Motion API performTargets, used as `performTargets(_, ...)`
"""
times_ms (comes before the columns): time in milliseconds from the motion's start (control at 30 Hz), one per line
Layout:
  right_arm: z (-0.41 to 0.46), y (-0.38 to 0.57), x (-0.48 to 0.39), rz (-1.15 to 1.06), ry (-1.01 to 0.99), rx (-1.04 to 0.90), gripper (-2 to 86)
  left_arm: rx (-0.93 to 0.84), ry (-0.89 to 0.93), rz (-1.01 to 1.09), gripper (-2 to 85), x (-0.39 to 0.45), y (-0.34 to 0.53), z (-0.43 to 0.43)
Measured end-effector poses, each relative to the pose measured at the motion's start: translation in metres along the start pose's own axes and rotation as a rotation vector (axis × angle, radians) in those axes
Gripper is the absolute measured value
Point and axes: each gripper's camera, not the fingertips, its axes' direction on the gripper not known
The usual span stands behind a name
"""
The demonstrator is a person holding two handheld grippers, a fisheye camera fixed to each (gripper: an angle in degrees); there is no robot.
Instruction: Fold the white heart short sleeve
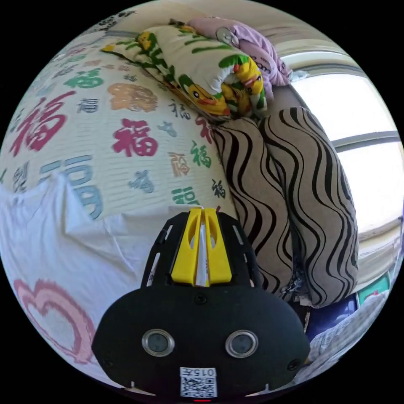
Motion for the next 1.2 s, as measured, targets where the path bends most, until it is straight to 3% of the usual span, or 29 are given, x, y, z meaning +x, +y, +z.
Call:
performTargets(133, -0.002, 0.007, 0.009, 0.007, 0.021, 0.062, 0.4, -0.138, -0.081, 0.165, 6.9, 0.021, -0.012, 0.034)
performTargets(333, -0.002, 0.018, 0.007, -0.148, 0.199, 0.104, 5.9, -0.117, -0.082, 0.264, 7.3, 0.026, 0.003, 0.024)
performTargets(567, 0.080, 0.008, -0.039, -0.572, 0.559, -0.071, 8.1, -0.175, -0.181, 0.243, 7.7, 0.013, 0.010, 0.028)
performTargets(767, 0.163, -0.024, -0.019, -0.631, 0.758, -0.331, 4.5, -0.269, -0.231, 0.218, 7.1, 0.005, 0.020, 0.043)
performTargets(833, 0.165, -0.026, -0.012, -0.603, 0.766, -0.338, 2.9, -0.268, -0.243, 0.220, 6.8, 0.008, 0.023, 0.041)
performTargets(1000, 0.132, -0.023, 0.015, -0.494, 0.558, -0.204, 0.6, -0.304, -0.232, 0.255, 6.4, 0.018, 0.029, 0.048)
performTargets(1200, 0.142, -0.021, 0.057, -0.428, 0.545, -0.169, -0.3, -0.356, -0.304, 0.304, 6.4, 0.034, 0.035, 0.069)
